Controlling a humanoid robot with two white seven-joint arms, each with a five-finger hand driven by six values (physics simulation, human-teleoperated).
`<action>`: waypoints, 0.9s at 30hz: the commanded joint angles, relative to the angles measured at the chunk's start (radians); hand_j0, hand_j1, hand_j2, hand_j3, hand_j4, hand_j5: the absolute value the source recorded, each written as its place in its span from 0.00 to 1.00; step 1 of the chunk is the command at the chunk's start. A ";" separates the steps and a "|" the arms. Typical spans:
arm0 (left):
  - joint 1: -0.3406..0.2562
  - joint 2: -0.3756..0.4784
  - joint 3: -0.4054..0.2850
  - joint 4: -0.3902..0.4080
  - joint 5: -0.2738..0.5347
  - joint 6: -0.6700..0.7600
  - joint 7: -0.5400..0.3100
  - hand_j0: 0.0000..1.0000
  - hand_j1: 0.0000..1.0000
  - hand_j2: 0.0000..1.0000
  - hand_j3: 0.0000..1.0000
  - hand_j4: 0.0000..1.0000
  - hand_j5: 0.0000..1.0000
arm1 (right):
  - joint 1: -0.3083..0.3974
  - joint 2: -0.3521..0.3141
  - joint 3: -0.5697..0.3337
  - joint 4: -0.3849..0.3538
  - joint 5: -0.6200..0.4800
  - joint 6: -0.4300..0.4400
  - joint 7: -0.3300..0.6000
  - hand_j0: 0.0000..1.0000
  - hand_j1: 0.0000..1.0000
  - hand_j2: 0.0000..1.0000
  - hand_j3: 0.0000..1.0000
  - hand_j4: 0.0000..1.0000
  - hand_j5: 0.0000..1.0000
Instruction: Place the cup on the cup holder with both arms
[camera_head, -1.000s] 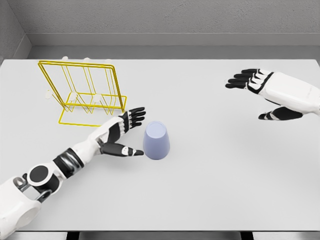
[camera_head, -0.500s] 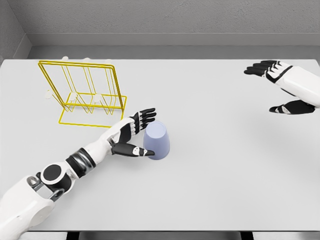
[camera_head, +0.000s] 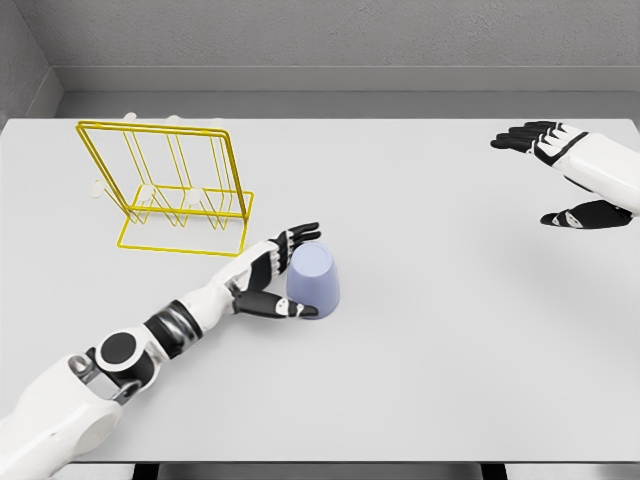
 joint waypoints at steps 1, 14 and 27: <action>0.000 -0.007 -0.009 0.001 -0.005 0.000 0.000 1.00 1.00 1.00 1.00 1.00 1.00 | 0.000 -0.001 0.000 0.000 -0.007 0.003 -0.001 1.00 1.00 1.00 1.00 1.00 1.00; 0.000 -0.025 -0.009 0.000 -0.014 -0.003 0.000 0.70 0.70 0.70 0.70 0.70 0.70 | 0.000 -0.001 0.000 0.000 -0.007 0.003 -0.001 1.00 1.00 1.00 1.00 1.00 1.00; 0.014 -0.022 0.042 -0.054 -0.006 -0.003 0.001 0.70 0.70 0.70 0.70 0.70 0.70 | 0.000 -0.001 0.000 0.000 -0.009 0.003 -0.001 1.00 1.00 1.00 1.00 1.00 1.00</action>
